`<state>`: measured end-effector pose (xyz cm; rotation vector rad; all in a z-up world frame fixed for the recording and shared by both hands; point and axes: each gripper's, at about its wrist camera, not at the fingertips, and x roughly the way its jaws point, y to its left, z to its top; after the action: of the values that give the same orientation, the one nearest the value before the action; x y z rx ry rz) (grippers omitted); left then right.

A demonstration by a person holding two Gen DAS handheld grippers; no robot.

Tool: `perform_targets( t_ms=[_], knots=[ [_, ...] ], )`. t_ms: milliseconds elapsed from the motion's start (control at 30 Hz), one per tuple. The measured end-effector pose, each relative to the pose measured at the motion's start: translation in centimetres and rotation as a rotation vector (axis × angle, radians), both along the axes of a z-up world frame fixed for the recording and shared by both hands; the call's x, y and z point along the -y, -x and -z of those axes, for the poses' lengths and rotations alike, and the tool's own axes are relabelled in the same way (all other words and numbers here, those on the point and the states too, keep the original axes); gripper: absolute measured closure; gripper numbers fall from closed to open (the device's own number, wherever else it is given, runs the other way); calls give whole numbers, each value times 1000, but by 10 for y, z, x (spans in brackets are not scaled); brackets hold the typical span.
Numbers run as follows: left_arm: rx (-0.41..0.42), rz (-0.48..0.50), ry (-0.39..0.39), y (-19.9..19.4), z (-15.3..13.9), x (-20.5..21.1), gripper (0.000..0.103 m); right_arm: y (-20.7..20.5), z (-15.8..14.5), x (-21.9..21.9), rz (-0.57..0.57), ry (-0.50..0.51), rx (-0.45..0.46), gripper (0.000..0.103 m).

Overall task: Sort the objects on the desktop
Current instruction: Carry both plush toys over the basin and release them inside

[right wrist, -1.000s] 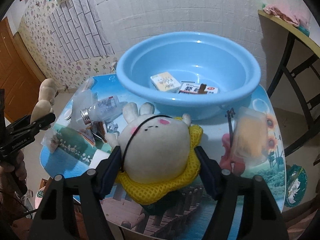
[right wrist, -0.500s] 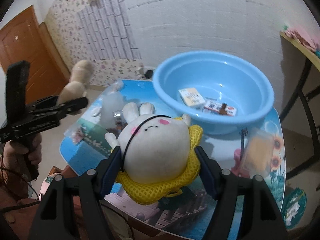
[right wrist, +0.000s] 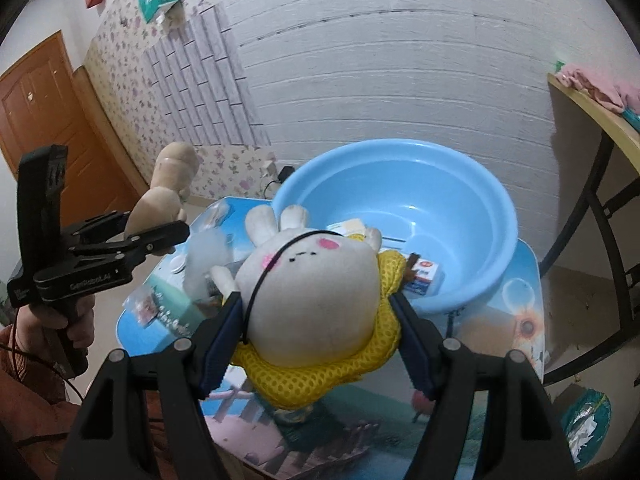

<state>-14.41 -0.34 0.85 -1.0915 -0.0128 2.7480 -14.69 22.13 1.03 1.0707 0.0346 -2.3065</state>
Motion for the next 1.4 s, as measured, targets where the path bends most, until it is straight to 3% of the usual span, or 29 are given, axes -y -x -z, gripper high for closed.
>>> perform_targets(
  t_ms=[867,1400],
  knots=[
    [63,144,41,82,20,-70,47,83,26,-28,95,-5,46,32],
    [137,231,59,98,48,-100,47,103,42,-23,112,-58,50,29]
  ],
)
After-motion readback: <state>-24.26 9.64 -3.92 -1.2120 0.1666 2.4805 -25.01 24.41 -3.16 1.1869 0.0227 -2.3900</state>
